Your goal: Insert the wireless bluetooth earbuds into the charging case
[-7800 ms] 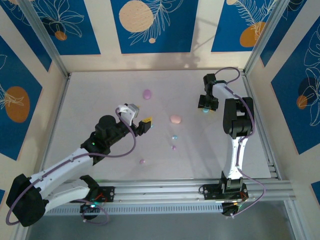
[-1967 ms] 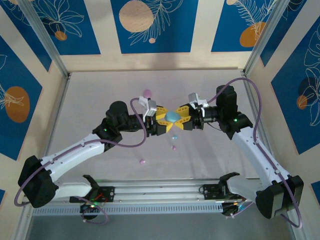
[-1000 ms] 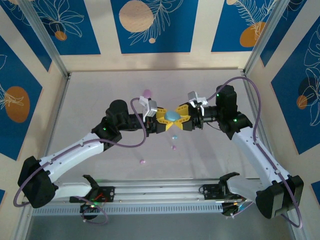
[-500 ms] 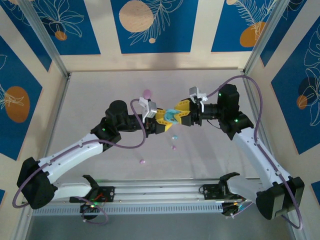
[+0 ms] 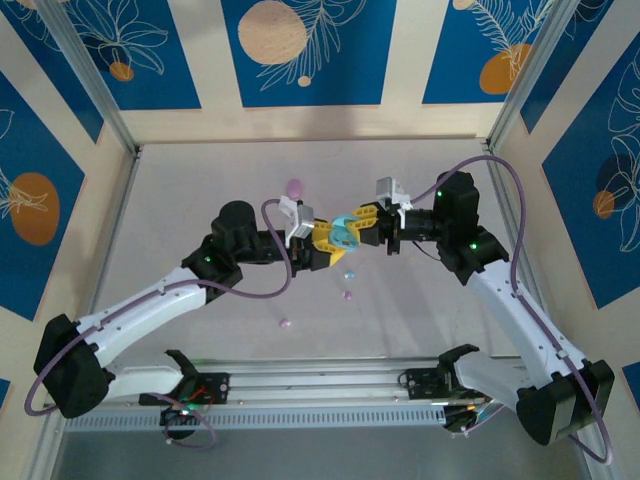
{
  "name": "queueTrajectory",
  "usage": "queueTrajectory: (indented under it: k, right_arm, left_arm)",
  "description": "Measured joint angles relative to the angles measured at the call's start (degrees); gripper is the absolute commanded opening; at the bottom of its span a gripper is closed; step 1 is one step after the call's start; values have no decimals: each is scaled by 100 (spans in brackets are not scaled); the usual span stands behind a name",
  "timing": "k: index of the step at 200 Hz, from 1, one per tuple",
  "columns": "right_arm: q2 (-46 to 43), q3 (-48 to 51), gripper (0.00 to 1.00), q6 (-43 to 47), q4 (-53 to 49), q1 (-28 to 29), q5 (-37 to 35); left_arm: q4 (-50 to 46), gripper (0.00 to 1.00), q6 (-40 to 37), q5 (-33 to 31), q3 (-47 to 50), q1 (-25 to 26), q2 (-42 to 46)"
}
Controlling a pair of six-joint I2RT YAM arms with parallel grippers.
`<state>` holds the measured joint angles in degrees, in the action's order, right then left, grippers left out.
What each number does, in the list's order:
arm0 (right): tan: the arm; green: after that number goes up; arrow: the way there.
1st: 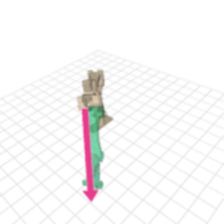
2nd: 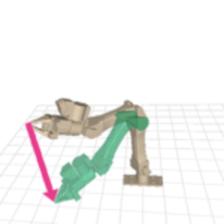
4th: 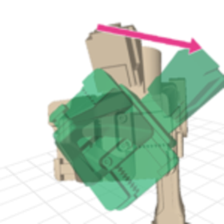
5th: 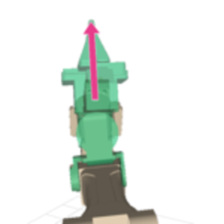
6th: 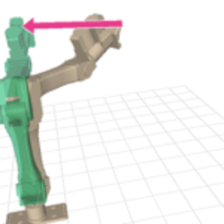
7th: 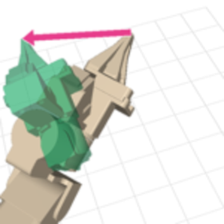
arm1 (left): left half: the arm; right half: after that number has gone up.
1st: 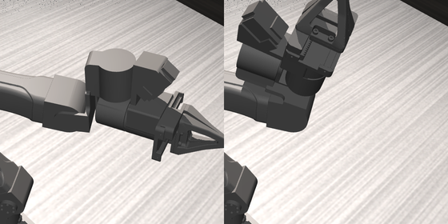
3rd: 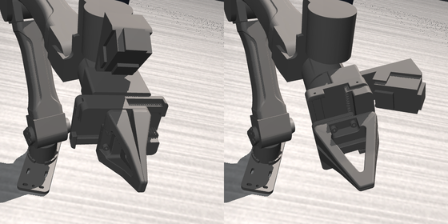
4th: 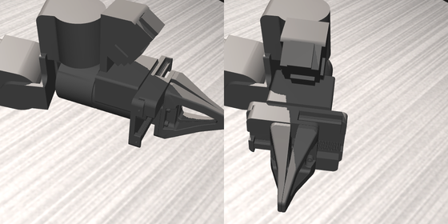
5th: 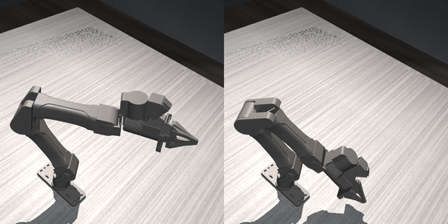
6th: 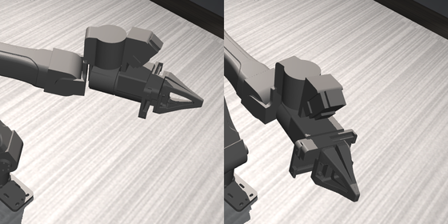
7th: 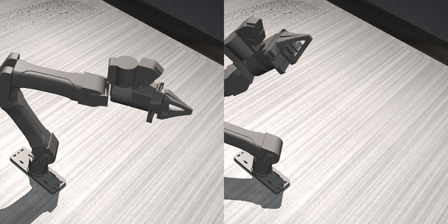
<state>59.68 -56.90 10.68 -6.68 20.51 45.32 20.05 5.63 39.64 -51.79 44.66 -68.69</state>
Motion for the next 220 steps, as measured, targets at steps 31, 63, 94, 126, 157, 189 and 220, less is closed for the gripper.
queueTrajectory:
  k: [31,63,94,126,157,189,220]
  right_arm:
    - [0,-28,3,48,-42,20,-55]
    - [-2,-63,3,153,-72,103,-238]
    - [-24,-63,3,243,-109,225,-463]
    - [-39,-63,3,262,-107,260,-616]
    - [-39,-63,4,267,-107,275,-671]
    - [-44,-63,6,304,-111,275,-726]
    - [-76,-63,13,352,-157,275,-748]
  left_arm:
    - [7,36,26,-7,0,0,-7]
    - [63,49,164,-52,0,0,-37]
    - [175,54,313,-63,0,4,-186]
    - [179,54,345,-66,0,9,-284]
    - [181,46,352,-61,-2,15,-293]
    - [184,37,358,-44,-2,15,-293]
    - [181,29,343,-39,-2,15,-293]
